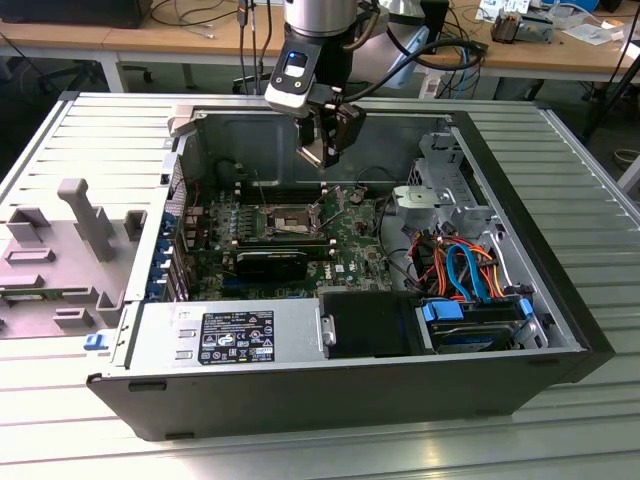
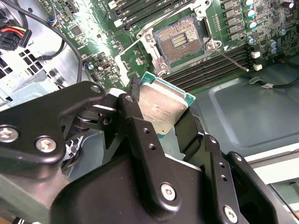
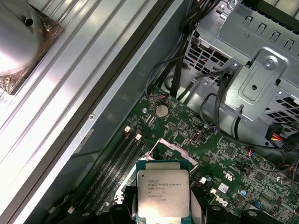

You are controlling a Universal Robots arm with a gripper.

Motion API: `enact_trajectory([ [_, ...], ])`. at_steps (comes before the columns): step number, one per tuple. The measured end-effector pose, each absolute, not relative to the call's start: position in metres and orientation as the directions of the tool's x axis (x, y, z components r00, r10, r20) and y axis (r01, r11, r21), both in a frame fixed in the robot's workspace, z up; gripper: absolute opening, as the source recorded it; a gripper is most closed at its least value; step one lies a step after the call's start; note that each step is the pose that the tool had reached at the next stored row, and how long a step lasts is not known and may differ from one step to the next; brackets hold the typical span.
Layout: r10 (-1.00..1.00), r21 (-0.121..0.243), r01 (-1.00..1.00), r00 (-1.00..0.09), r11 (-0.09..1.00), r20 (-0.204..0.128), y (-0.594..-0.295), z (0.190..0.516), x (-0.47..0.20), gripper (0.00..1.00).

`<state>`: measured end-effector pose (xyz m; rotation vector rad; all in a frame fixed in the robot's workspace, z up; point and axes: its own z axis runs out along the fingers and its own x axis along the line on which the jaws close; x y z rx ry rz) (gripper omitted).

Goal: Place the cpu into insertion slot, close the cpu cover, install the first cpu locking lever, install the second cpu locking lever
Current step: 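Place the cpu into insertion slot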

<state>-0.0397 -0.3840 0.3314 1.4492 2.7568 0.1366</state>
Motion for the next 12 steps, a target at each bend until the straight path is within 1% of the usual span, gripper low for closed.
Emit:
enact_trajectory([
  [12, 0.827, 0.089, 0.825, -0.562, 0.558, 0.02, -0.384, 0.3314, -0.0397, 0.54],
])
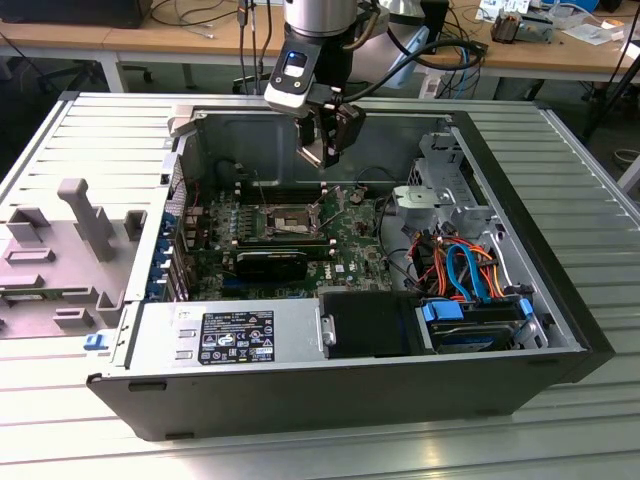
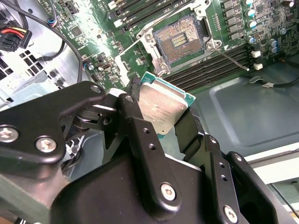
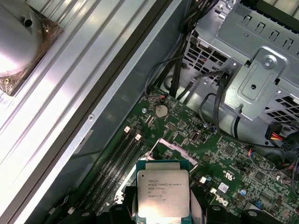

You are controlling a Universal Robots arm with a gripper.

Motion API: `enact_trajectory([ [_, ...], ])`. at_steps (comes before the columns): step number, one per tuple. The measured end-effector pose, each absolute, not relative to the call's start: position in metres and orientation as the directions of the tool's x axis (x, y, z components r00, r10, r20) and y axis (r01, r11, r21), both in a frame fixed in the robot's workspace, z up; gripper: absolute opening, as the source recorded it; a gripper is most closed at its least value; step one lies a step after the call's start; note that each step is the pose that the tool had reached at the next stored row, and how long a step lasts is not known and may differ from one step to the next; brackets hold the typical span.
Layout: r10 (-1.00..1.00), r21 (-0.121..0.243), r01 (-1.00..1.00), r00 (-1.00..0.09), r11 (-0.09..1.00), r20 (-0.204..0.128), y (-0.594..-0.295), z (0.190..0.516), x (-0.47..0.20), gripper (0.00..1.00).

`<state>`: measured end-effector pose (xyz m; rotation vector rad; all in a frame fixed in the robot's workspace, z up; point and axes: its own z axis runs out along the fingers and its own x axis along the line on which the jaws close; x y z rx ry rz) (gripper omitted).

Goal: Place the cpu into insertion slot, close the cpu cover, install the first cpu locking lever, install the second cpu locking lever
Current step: 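Place the cpu into insertion slot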

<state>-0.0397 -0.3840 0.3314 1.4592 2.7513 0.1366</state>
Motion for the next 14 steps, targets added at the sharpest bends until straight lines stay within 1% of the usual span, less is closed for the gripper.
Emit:
enact_trajectory([
  [14, 0.833, 0.089, 0.83, -0.553, 0.55, 0.02, -0.384, 0.3314, -0.0397, 0.54],
])
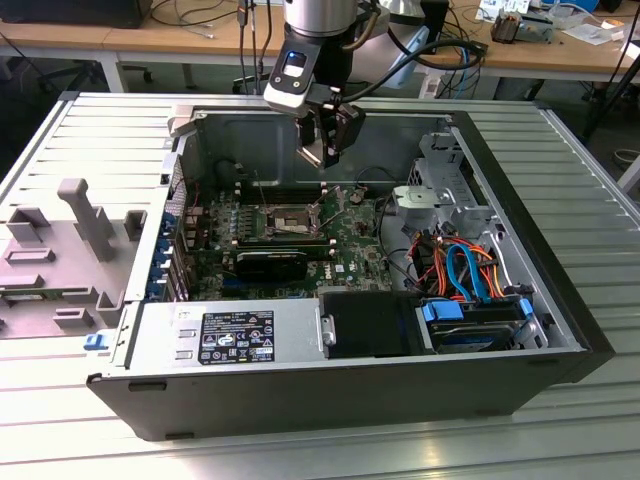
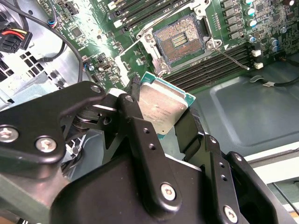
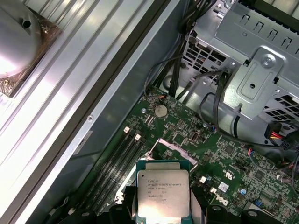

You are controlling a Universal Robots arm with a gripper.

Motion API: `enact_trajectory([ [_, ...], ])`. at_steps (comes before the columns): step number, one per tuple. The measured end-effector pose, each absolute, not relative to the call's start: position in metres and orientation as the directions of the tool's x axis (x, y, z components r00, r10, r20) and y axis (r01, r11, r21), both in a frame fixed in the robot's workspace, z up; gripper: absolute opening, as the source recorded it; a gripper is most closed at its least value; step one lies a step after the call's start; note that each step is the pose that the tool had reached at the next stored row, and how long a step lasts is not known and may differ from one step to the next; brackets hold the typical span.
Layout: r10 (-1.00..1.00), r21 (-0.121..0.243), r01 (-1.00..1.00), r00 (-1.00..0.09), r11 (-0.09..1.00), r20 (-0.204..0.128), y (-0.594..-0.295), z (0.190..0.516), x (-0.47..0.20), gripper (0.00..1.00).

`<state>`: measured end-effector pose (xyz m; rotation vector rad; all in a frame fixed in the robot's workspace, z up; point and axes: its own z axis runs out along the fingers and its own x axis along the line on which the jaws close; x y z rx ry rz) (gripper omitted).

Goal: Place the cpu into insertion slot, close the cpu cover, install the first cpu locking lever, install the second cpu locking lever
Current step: 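Place the cpu into insertion slot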

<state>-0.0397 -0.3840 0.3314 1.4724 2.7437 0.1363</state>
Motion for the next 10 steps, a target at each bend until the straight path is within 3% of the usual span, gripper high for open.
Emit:
enact_trajectory([
  [10, 0.839, 0.089, 0.837, -0.544, 0.541, 0.02, -0.384, 0.3314, -0.0397, 0.54],
])
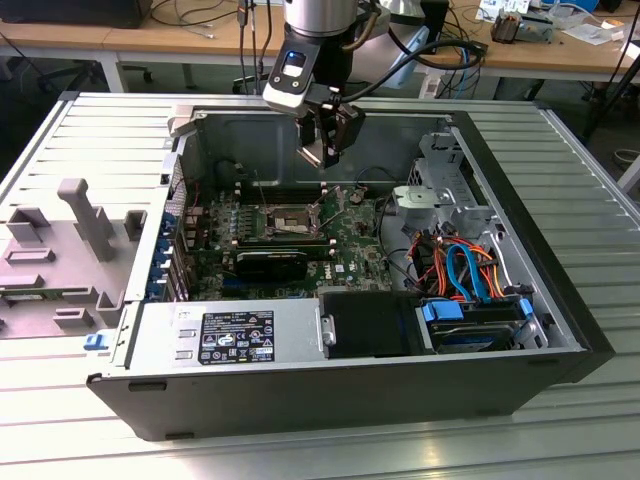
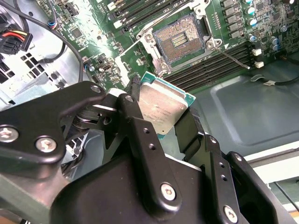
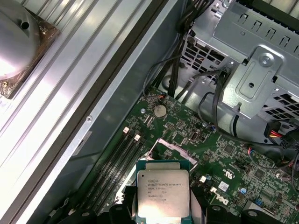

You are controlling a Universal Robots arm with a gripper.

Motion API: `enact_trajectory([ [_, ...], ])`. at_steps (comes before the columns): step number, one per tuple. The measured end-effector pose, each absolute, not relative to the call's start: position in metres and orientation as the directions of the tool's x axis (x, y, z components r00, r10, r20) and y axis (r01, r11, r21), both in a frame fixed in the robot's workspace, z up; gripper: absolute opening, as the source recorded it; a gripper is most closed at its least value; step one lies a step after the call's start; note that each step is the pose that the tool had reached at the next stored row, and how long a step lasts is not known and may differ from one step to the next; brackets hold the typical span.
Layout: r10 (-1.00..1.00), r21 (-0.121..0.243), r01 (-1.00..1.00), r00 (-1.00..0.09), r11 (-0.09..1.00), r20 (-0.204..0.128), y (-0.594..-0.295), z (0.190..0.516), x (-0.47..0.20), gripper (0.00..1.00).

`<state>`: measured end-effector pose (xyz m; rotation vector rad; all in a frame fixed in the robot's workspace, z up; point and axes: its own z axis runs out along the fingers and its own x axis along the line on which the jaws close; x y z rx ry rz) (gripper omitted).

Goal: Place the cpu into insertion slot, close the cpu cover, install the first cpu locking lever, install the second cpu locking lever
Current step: 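Place the cpu into insertion slot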

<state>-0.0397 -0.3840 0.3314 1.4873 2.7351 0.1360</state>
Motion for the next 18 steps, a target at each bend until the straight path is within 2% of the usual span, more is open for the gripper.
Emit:
enact_trajectory([
  [18, 0.854, 0.089, 0.852, -0.52, 0.517, 0.019, -0.384, 0.3313, -0.0397, 0.54],
])
